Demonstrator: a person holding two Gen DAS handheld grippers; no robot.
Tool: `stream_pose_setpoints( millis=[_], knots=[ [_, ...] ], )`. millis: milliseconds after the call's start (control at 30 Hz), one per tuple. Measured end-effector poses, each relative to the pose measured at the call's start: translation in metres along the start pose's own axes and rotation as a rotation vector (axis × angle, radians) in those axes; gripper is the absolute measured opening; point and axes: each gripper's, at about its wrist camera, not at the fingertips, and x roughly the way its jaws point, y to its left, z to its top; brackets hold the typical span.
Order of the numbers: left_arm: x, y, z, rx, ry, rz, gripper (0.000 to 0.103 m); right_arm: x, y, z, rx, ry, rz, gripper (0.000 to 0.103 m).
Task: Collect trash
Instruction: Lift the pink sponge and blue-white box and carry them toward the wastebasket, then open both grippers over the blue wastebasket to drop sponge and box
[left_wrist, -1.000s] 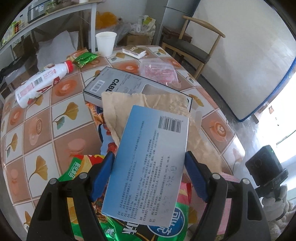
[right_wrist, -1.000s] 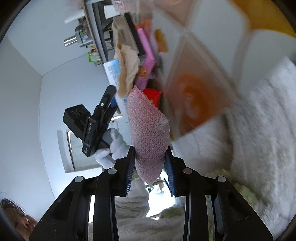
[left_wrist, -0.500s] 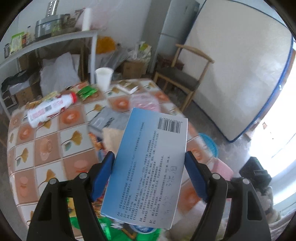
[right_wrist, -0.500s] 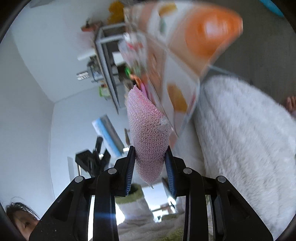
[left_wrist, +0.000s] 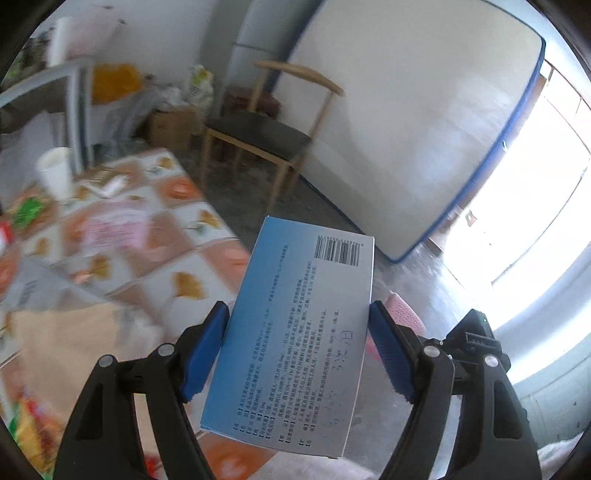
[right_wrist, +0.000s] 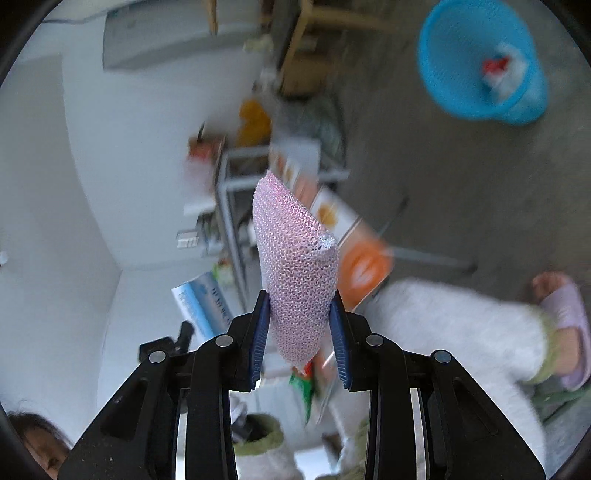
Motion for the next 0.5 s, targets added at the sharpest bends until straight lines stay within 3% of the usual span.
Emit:
stream_pose_setpoints(
  millis=[233, 500],
  knots=[
    [0.112, -0.053, 0.025, 0.019, 0.144, -0.051, 0.075, -0.054, -0.039, 0.031, 0.054, -0.218, -0.119, 0.030],
    [0.227, -0.096, 0.033, 0.050, 0.278, -0.020, 0.075, -0.037, -0.053, 0.082, 0.067, -0.284, -0.194, 0.030]
  ],
)
